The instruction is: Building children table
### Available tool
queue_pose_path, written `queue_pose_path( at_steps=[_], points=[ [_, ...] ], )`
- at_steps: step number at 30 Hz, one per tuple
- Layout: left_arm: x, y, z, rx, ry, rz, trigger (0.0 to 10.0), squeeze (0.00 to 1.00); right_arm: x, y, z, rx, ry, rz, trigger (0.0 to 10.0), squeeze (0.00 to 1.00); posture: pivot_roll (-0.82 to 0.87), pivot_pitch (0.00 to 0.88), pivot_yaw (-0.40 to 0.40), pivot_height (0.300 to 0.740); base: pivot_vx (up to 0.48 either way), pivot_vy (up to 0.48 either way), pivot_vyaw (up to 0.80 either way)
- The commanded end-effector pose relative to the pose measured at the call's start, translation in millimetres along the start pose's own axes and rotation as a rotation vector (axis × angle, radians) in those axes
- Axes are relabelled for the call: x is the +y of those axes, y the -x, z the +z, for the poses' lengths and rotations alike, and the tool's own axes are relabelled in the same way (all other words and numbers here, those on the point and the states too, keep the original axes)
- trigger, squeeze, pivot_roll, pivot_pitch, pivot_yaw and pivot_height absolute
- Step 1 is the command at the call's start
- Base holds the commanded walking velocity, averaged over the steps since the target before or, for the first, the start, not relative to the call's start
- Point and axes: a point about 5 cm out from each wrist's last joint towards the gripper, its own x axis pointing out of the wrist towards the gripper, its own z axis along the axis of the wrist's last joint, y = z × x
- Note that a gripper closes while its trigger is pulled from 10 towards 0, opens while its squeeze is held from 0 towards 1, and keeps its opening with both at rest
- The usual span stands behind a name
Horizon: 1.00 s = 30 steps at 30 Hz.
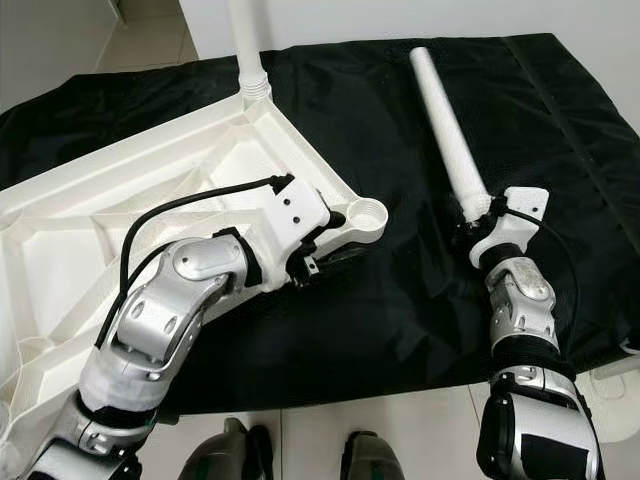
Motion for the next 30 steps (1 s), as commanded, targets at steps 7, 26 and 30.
queue_pose_path(
  at_steps=[7, 26, 30],
  points=[
    [22.0, -2.2, -1.9, -0.036, 0.104, 0.228, 10.0, 1.00, 9.0, 2.4, 18.9, -0.141, 0.096, -0.134, 10.0, 0.00, -0.08, 0.062, 0.050, 0.740, 0.000, 0.000, 0.00],
    [57.2, -4.9, 13.2, -0.060, 0.578, 0.109, 10.0, 0.00, 68.2, 17.2, 46.8, -0.360, 0.013, 0.116, 10.0, 0.00, -0.10, 0.027, 0.046, 0.740, 0.000, 0.000, 0.00],
    [62.5, -7.4, 18.9, -0.045, 0.623, 0.056, 10.0, 0.00, 81.7, 16.1, 53.5, -0.383, 0.019, 0.187, 10.0, 0.00, -0.10, 0.021, 0.048, 0.740, 0.000, 0.000, 0.00]
  ],
)
